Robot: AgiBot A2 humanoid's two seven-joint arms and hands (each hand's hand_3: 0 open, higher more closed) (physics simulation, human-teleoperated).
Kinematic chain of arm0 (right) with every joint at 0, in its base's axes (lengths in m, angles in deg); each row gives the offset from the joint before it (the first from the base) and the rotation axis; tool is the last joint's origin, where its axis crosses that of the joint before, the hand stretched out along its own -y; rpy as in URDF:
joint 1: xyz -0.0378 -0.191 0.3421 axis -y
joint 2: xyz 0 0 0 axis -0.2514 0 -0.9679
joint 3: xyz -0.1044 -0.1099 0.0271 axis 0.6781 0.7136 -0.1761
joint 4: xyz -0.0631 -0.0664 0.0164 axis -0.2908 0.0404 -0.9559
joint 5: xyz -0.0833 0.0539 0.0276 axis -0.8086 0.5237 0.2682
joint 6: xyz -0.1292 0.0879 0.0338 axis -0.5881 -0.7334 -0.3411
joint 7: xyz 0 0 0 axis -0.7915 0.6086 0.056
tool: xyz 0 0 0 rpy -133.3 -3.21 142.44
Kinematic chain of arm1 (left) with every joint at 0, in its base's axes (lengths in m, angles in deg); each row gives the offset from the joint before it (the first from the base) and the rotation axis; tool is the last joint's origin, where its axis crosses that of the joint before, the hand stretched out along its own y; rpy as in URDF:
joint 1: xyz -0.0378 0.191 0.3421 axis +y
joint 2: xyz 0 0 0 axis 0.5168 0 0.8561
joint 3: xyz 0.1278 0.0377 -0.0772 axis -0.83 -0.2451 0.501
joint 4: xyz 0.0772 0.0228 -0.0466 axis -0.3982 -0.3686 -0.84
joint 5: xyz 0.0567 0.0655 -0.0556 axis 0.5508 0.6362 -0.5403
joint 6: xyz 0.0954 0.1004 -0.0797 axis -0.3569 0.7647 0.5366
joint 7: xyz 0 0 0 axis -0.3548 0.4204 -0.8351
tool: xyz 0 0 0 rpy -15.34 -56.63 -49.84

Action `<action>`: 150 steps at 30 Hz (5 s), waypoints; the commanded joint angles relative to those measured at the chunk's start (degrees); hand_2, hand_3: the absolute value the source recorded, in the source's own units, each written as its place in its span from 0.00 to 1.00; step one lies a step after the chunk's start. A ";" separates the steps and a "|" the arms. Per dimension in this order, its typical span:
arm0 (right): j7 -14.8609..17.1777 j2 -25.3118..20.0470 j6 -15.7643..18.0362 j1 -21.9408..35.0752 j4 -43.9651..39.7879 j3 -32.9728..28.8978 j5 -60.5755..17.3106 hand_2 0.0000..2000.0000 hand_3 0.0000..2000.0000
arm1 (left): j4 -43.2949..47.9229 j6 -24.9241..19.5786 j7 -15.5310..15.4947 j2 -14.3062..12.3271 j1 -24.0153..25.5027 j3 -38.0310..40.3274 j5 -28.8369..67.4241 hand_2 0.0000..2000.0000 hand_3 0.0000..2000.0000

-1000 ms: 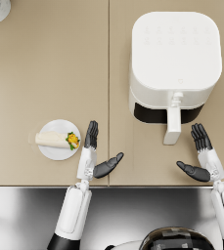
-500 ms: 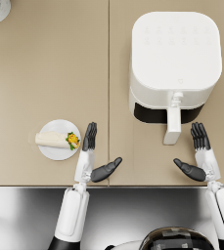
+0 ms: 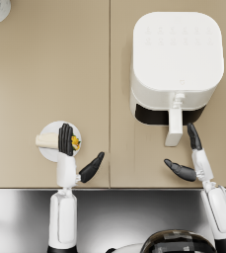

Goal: Pick up the chicken rolls and place it into the air fryer

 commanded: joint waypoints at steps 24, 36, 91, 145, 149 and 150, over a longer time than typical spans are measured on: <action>0.00 -3.17 0.00 0.01 -5.41 -2.92 -0.15 0.00 0.00 | -9.90 -24.47 -11.83 1.36 -7.11 7.01 62.42 0.00 0.00; 0.00 -4.72 0.00 0.50 -7.88 -3.72 -0.14 0.00 0.00 | -25.56 -24.31 -11.80 0.70 -10.83 3.34 71.48 0.00 0.00; -0.01 6.05 -5.26 3.95 0.86 28.41 -0.55 1.00 1.00 | -1.58 -2.73 -0.07 -5.48 -16.42 -13.34 71.56 1.00 1.00; -0.87 8.07 10.19 20.21 -7.73 33.42 -0.22 1.00 1.00 | 0.60 -0.02 0.00 -7.05 -17.14 -0.90 52.70 0.00 0.00; -0.53 6.15 12.39 23.67 -12.99 33.50 -0.35 1.00 1.00 | 0.78 -0.02 0.00 -6.96 -16.94 -0.44 52.70 0.00 0.00; -0.50 5.30 12.78 24.56 -14.47 33.51 -0.37 1.00 1.00 | 0.70 -0.02 0.00 -6.94 -16.76 -0.23 52.70 0.00 0.00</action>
